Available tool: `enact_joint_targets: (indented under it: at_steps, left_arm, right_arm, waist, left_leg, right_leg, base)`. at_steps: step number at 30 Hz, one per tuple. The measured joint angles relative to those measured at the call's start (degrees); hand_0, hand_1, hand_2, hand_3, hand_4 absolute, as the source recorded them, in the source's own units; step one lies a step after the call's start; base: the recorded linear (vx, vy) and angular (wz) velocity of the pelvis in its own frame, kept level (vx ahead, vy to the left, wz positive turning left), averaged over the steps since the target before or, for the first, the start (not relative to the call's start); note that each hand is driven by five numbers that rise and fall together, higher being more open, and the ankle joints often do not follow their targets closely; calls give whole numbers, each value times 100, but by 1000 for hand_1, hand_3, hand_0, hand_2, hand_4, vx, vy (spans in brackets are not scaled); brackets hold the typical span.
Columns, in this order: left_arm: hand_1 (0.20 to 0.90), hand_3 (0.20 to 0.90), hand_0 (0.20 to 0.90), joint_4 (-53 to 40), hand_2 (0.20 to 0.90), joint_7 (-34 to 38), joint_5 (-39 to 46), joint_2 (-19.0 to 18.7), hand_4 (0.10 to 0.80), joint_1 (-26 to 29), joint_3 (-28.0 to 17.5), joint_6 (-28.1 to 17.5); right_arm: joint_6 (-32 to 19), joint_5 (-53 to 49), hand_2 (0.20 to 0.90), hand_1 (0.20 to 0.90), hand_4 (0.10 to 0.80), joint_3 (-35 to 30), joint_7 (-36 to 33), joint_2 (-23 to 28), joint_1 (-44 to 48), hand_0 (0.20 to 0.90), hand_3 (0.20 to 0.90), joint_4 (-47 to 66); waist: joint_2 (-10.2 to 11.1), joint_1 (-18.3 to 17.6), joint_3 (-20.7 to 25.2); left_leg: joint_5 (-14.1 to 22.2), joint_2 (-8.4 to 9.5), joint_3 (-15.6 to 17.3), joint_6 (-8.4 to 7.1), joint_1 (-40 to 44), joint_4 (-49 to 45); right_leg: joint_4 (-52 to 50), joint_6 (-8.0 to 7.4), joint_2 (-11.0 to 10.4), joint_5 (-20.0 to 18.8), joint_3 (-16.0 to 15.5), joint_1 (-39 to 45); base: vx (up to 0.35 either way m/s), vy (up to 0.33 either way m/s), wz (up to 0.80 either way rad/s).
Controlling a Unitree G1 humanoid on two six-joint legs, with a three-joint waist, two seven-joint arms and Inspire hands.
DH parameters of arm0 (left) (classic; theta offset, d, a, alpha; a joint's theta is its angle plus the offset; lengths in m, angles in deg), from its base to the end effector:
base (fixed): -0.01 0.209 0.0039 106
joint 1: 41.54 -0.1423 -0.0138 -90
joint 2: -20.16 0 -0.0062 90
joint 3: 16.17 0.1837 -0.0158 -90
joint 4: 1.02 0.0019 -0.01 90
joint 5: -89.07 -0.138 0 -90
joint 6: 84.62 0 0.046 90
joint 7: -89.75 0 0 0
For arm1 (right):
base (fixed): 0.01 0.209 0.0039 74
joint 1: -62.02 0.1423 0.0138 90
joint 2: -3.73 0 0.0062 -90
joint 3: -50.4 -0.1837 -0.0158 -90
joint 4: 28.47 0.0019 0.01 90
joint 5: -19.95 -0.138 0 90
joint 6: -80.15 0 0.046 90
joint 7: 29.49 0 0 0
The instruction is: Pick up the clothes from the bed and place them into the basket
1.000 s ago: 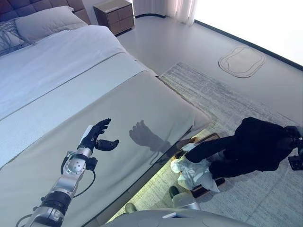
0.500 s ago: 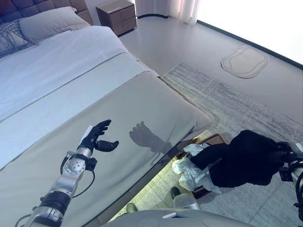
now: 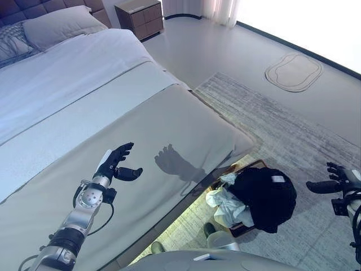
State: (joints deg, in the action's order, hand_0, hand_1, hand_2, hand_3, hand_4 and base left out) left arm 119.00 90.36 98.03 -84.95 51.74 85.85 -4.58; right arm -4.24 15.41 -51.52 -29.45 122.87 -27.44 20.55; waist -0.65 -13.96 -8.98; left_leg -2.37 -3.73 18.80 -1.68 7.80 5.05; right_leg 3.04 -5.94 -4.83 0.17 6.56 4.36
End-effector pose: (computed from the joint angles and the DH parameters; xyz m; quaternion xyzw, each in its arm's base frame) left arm 0.1905 0.2580 -0.0065 0.2128 0.1650 -0.0218 0.9628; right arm 0.1481 -0.3902 0.0406 -0.2765 0.3139 -0.2481 0.8738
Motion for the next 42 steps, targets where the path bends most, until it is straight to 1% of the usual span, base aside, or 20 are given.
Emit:
enact_joint_targets:
  at_steps: [7, 13, 17, 20, 24, 26, 28, 30, 32, 33, 34, 37, 40, 42]
  left_arm:
    - [900, 900, 900, 0, 900, 1, -2, 7, 800, -1, 0, 0]
    - [900, 900, 900, 0, 900, 4, -9, 96, 800, -3, -1, 0]
    - [900, 900, 900, 1, 900, 26, -46, 226, 800, -49, -4, -2]
    - [900, 900, 900, 2, 900, 46, -163, 383, 800, -105, -5, -2]
    - [900, 900, 900, 8, 900, 171, -203, 580, 800, -240, -21, -9]
    - [900, 900, 900, 8, 900, 209, -220, 666, 800, -287, -21, -20]
    - [900, 900, 900, 27, 900, 288, -249, 796, 800, -358, -25, -23]
    - [900, 900, 900, 57, 900, 527, -447, 941, 800, -398, -32, -22]
    - [900, 900, 900, 288, 900, 769, -570, 1034, 800, -393, -79, -24]
    - [900, 900, 900, 403, 900, 913, -644, 1041, 800, -394, -81, -8]
    - [900, 900, 900, 442, 900, 949, -680, 1040, 800, -394, -82, -6]
    - [900, 900, 900, 479, 900, 1137, -692, 1040, 800, -523, -183, 8]
    - [900, 900, 900, 467, 900, 1160, -693, 1050, 800, -690, -332, 17]
    - [900, 900, 900, 454, 900, 1158, -710, 1051, 800, -796, -374, 44]
  right_arm:
    - [-62, -6, 900, 900, 800, 0, -151, -264, -23, 900, 900, 396]
    - [-127, 8, 900, 900, 800, 1, -151, -402, -96, 900, 900, 845]
    - [-199, 33, 900, 900, 800, 44, -155, -572, -198, 900, 900, 1244]
    - [-229, 172, 900, 900, 800, 266, -99, -676, -281, 900, 900, 1523]
    - [-453, 424, 900, 900, 800, 557, -109, -916, -351, 900, 900, 1935]
    - [-506, 585, 900, 900, 800, 686, -134, -988, -367, 900, 900, 2069]
    - [-641, 841, 900, 900, 800, 941, -231, -1070, -370, 900, 900, 2203]
    - [-771, 1158, 900, 900, 800, 1206, -294, -1090, -349, 900, 900, 2288]
    - [-828, 1325, 900, 900, 800, 1448, -333, -1111, -254, 900, 900, 2338]
    - [-840, 1420, 900, 900, 800, 1533, -327, -1123, -202, 900, 900, 2344]
    - [-849, 1449, 900, 900, 800, 1551, -319, -1127, -199, 900, 900, 2350]
    - [-850, 1527, 900, 900, 800, 1588, -236, -1173, -159, 900, 900, 2364]
    - [-838, 1526, 900, 900, 800, 1683, -120, -1257, -131, 900, 900, 2365]
    - [-829, 1529, 900, 900, 800, 1782, -21, -1327, -118, 900, 900, 2371]
  waist:
    - [3, 0, -7]
    - [7, -2, -32]
    - [27, 5, -104]
    - [34, 19, -112]
    - [27, 66, -127]
    - [27, 166, -127]
    - [24, 274, -127]
    - [23, 449, -126]
    - [14, 601, -122]
    - [14, 647, -122]
    - [14, 663, -122]
    - [14, 942, -122]
    - [15, 1079, -118]
    - [13, 1177, -117]
  left_leg:
    - [0, -5, -14, 0, -4, 1]
    - [0, -1, -14, 0, -5, 0]
    - [-1, -1, -30, -1, -5, 0]
    - [-4, -12, -76, -6, -6, 0]
    - [-11, -15, -239, -17, -1, 0]
    - [-16, -16, -283, -24, -4, 0]
    - [-23, -17, -402, -35, -5, 0]
    - [-35, -20, -492, -50, -26, -1]
    - [-43, -13, -620, -53, -28, -1]
    - [-55, -9, -705, -54, -33, -1]
    - [-56, -8, -740, -53, -33, -1]
    - [-77, 3, -896, -49, -45, -1]
    - [-113, 20, -1116, -53, -58, -1]
    - [-136, 39, -1229, -54, -62, -1]
  right_leg:
    - [3, 0, 12, 0, -20, 1]
    - [5, 0, 16, 0, -20, 1]
    - [8, 0, 30, 0, -36, 13]
    - [17, 0, 42, 0, -77, 54]
    - [138, 0, 36, 0, -240, 211]
    - [183, 0, 36, 0, -274, 250]
    - [213, 1, 35, 0, -397, 322]
    - [215, 1, 37, 1, -489, 347]
    - [220, 1, 30, 1, -620, 421]
    - [220, 1, 27, 1, -732, 466]
    - [220, 1, 27, 1, -754, 476]
    - [220, 2, 19, 3, -939, 557]
    - [220, 3, 13, 5, -1178, 654]
    - [221, -6, 5, 16, -1263, 708]
  base:
    - [0, 0, 0]
    - [0, 0, 0]
    - [3, 0, 1]
    - [15, 0, 8]
    - [35, 3, 18]
    - [25, 2, 18]
    - [32, 4, 25]
    - [51, 14, 27]
    - [52, 23, 33]
    - [31, 18, 32]
    - [26, 15, 33]
    - [23, 7, 29]
    - [7, -1, 37]
    - [0, -2, 27]
